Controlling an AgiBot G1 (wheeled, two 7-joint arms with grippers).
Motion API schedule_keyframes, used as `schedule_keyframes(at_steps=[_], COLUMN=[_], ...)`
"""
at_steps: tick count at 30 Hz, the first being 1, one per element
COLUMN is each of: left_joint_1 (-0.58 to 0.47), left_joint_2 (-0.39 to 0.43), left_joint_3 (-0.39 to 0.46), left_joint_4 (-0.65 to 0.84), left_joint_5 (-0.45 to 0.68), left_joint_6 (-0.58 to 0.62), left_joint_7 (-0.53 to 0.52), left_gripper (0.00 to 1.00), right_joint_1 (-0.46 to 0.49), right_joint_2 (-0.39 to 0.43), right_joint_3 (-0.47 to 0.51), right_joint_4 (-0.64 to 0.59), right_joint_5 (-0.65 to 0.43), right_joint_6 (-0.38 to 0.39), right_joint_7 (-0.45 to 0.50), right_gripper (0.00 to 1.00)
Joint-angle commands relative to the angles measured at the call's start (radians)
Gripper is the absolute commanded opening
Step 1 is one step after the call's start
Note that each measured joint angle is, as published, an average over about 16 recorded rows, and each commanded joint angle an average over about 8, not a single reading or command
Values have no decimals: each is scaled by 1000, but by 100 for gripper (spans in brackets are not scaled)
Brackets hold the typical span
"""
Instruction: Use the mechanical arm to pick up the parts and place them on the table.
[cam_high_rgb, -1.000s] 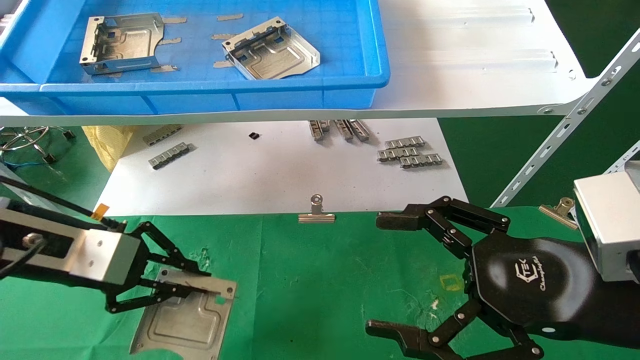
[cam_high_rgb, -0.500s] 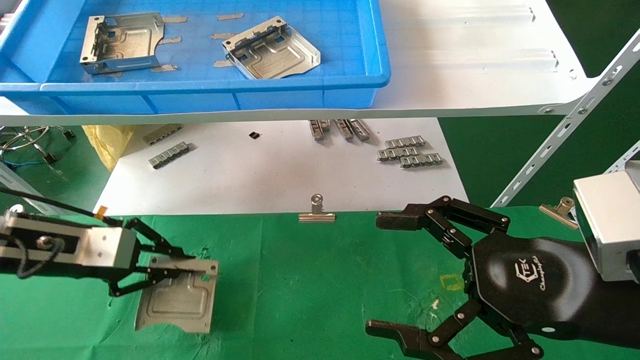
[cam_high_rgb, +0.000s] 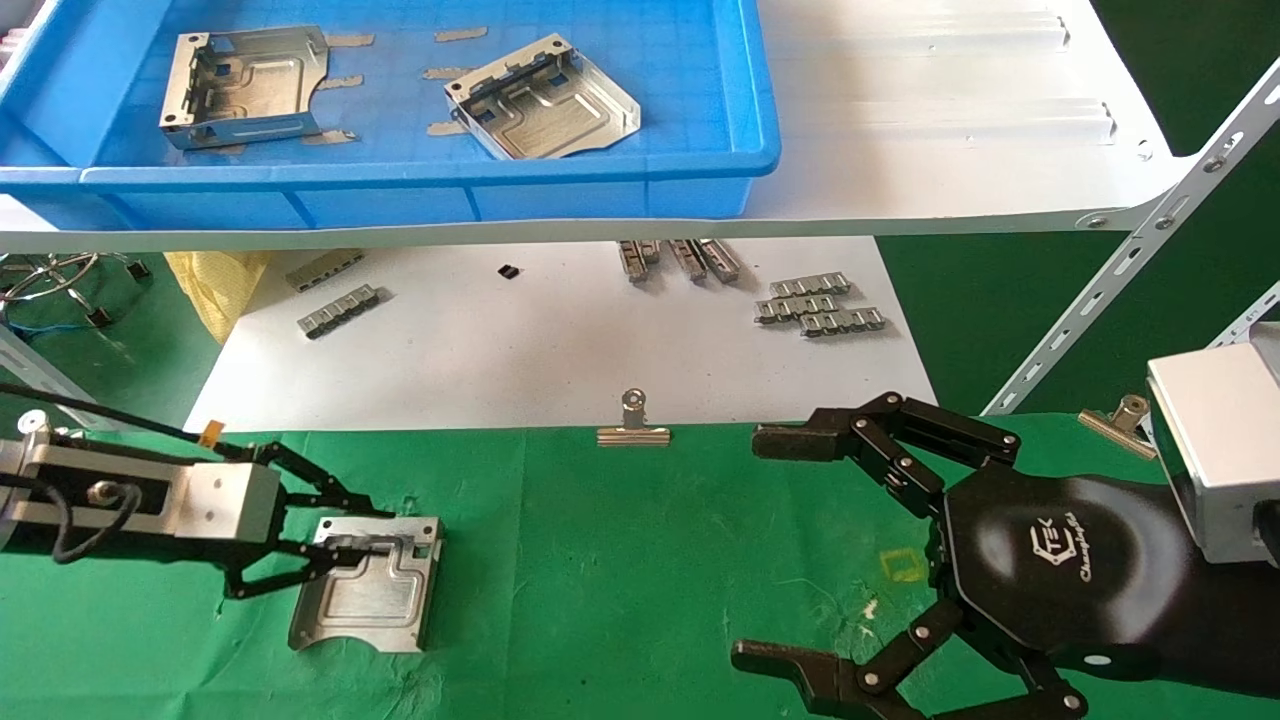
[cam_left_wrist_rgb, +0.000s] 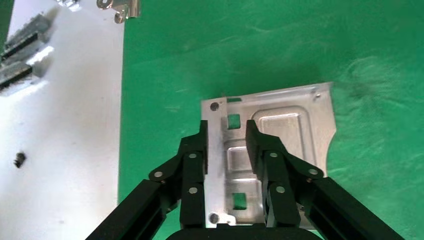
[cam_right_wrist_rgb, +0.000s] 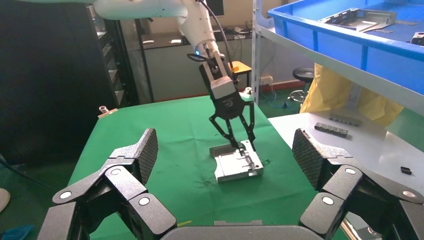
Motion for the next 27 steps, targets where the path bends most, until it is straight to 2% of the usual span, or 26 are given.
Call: schedule_keyframes(at_steps=[1, 5, 13, 17, 27], left_joint_1=[-4, 10, 77, 88, 94], left_joint_2=[5, -2, -47, -54, -53], left_joint_3=[-1, -25, -38, -42, -59], left_joint_4=[20, 31, -11, -15, -40], left_joint_5=[0, -89, -266, -295, -270], left_joint_6=[19, 59, 73, 73, 68], left_joint_7=[9, -60, -265, -284, -275], left_gripper=[100, 100, 100, 100, 100], right_joint_1=[0, 0, 0, 0, 0], right_joint_2=[0, 0, 0, 0, 0], right_joint_3=[0, 0, 0, 0, 0], right_joint_4=[0, 0, 0, 0, 0], right_joint_5=[0, 0, 0, 0, 0], right_joint_6=[0, 0, 0, 0, 0], right_joint_7=[0, 0, 0, 0, 0], right_gripper=[100, 100, 100, 100, 100])
